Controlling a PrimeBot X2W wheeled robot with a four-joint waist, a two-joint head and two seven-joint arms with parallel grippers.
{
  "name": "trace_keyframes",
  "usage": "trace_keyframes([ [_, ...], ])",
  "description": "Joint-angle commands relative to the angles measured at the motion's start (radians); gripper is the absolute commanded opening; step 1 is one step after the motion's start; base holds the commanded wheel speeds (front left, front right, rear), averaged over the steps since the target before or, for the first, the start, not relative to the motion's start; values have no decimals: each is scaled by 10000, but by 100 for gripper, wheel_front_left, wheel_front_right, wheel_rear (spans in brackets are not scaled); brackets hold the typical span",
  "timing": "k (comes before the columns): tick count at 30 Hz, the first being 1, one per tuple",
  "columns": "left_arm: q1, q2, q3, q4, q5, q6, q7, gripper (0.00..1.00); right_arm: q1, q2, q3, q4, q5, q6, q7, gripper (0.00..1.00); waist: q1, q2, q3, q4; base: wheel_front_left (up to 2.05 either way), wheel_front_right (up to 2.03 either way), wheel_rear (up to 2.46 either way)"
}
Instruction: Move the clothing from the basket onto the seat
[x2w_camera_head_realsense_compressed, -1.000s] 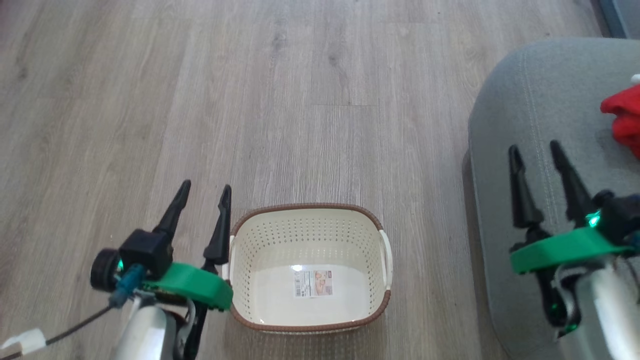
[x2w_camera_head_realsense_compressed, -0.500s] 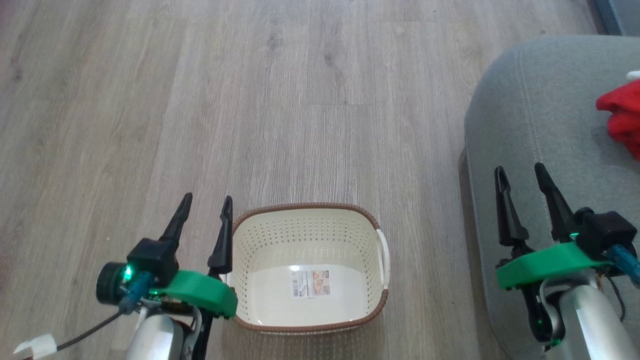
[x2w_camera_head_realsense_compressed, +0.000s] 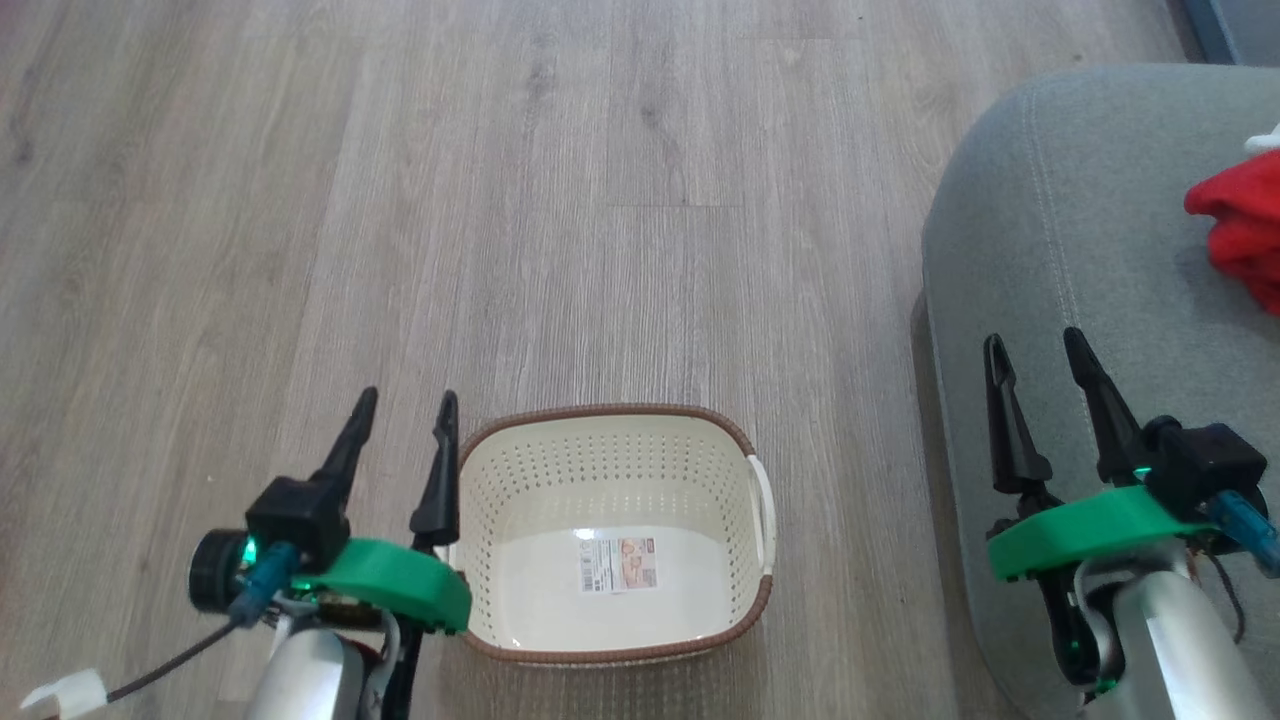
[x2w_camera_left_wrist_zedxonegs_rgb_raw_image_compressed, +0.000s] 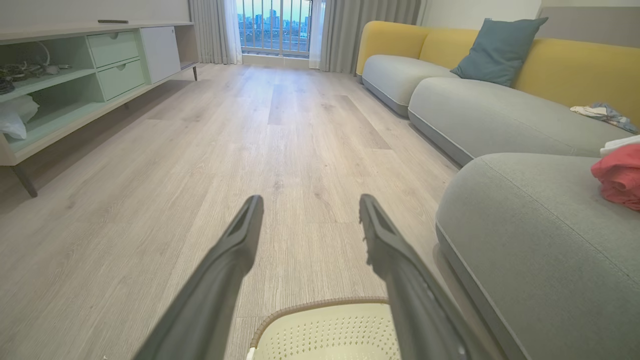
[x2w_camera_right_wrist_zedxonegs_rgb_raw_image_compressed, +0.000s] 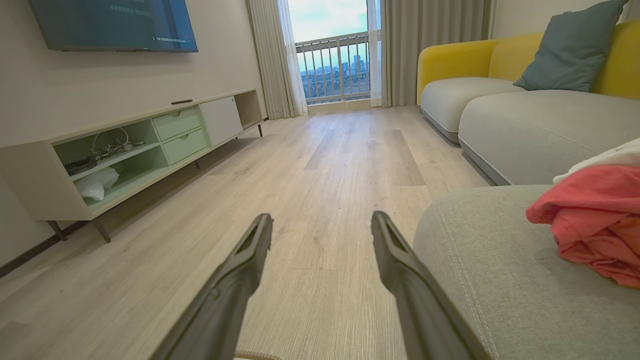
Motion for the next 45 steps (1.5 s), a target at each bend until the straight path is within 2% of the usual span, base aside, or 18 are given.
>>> trace_keyframes([
  [1, -352, 9, 425, -399, -43, -22, -51, 100, -105, -35, 186, -330, -79, -2, -25, 100, 0, 0, 20, -11, 0, 0, 0],
  [4, -342, 9, 403, -384, 47, -180, -51, 100, -139, -40, 153, -333, -99, -2, -25, 100, 0, 0, 58, -25, 0, 0, 0],
  [13, -309, 9, 478, -300, 18, -57, -51, 100, -185, -93, 24, -342, -93, -2, -25, 100, 0, 0, 32, -128, 0, 0, 0],
  [26, -201, 9, 348, 15, -195, -338, -51, 100, -108, -98, 35, -275, -16, -2, -25, 100, 0, 0, -153, -241, 0, 0, 0],
  [27, -210, 9, 342, 64, -192, -362, -51, 0, -104, -100, 35, -270, -7, -2, -25, 0, 0, 0, -166, -249, 0, 0, 0],
  [28, 22, -10, 83, 413, -203, -355, 0, 0, 0, 7, -194, 33, 8, 0, -1, 0, 0, 0, -165, -248, 0, 0, 0],
  [32, 211, -9, 97, 925, -307, -361, 22, 0, 170, 51, -155, 558, 107, 0, 29, 0, 0, 0, -176, -257, 0, 0, 0],
  [45, 178, 25, 351, 911, -1784, -500, 377, 0, 174, 101, -270, 542, 1517, 0, 421, 0, 0, 0, -235, -299, 0, 0, 0],
])
